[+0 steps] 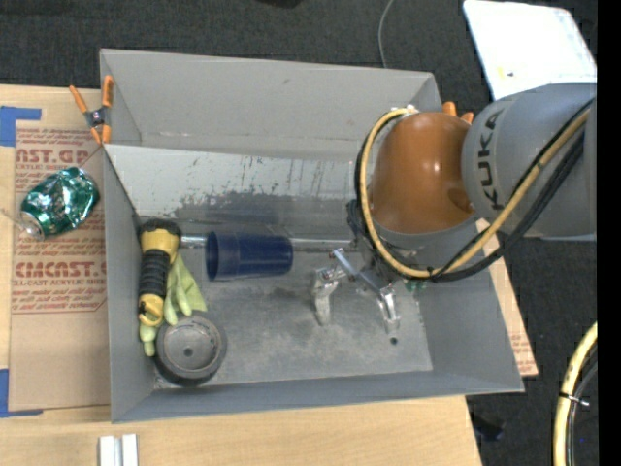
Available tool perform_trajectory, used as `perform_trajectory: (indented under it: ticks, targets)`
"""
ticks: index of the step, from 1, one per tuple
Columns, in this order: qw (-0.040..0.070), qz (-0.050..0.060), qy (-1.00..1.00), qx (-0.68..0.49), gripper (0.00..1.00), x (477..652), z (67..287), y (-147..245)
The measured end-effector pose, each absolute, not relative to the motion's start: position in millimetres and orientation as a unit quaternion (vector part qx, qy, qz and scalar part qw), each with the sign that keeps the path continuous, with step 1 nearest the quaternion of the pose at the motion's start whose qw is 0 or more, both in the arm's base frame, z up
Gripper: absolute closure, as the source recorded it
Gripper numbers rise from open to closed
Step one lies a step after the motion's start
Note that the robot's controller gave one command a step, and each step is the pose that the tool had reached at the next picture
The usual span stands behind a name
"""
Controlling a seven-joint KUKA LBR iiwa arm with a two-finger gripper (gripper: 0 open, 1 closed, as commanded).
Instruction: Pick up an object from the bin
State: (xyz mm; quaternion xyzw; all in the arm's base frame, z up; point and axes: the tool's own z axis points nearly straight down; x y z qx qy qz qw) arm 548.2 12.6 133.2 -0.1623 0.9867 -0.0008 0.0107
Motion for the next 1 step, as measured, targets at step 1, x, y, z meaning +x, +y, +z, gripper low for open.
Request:
perform_trajectory:
  ticks: [1]
  targets:
    - [0.012, -0.002, 0.974, -0.228, 0.00, 555.7, 128.8, 25.4]
